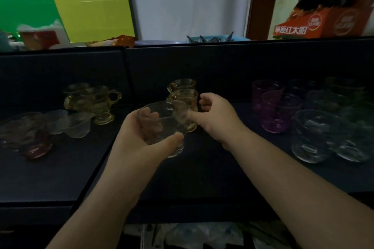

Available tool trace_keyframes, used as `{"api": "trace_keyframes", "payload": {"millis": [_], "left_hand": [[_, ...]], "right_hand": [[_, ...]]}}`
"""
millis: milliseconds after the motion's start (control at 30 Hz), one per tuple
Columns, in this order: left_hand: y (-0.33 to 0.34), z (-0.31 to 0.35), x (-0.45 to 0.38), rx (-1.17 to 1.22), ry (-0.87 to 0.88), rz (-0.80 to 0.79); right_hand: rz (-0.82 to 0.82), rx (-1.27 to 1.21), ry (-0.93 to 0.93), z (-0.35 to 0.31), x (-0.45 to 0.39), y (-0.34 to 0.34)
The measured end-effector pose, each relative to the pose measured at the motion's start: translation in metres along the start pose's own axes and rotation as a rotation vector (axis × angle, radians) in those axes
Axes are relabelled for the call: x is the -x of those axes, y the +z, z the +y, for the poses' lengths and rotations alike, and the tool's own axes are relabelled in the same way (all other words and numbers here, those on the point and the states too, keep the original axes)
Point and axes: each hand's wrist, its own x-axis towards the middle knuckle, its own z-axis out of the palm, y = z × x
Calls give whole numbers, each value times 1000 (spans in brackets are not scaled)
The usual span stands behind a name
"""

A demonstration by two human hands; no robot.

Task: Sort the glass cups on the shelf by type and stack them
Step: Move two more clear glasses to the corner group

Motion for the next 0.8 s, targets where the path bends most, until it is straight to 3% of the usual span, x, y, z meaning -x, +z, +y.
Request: {"api": "trace_keyframes", "payload": {"millis": [233,533,800], "left_hand": [[19,14,-2,74,63,-103],[94,47,21,103,197,-339],[197,88,67,226,315,-447]], "right_hand": [[229,9,-84,3,87,-62],[528,-75,-237,9,193,-168],[624,-85,-276,49,240,-289]]}}
